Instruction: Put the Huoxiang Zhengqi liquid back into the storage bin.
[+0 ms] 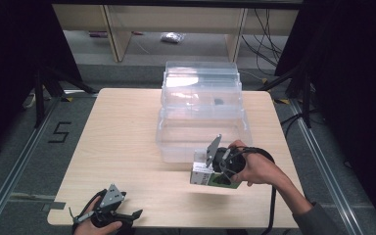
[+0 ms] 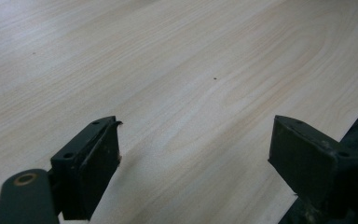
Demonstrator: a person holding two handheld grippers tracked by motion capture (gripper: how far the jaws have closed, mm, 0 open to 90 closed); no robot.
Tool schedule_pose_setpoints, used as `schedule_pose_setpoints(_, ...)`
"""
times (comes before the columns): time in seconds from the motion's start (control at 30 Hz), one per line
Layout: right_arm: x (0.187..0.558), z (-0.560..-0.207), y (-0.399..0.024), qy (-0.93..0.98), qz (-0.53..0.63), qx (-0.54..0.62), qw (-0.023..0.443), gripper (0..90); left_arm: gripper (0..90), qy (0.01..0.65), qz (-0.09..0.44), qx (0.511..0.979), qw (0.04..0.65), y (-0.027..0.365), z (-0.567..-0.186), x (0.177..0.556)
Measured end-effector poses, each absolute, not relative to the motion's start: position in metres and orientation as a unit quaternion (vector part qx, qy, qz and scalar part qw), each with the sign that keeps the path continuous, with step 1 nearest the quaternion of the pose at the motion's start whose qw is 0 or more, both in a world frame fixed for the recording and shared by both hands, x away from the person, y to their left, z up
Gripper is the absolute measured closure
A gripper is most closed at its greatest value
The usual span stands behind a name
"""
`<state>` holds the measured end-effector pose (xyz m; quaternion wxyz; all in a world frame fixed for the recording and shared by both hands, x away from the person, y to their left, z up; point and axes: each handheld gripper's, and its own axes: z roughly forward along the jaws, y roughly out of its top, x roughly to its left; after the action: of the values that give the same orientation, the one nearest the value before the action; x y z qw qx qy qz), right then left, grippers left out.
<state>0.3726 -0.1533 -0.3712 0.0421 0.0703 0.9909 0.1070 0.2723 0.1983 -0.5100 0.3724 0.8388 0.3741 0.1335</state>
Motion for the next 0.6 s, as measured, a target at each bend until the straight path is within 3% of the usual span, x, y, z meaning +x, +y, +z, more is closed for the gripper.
schedule_pose_setpoints(0.6, 0.397, -0.34, -0.18, 0.988, 0.118, 0.087, 0.048, 64.7, 15.6, 0.376, 0.133, 0.838, 0.372, 0.199, -0.51, 0.273)
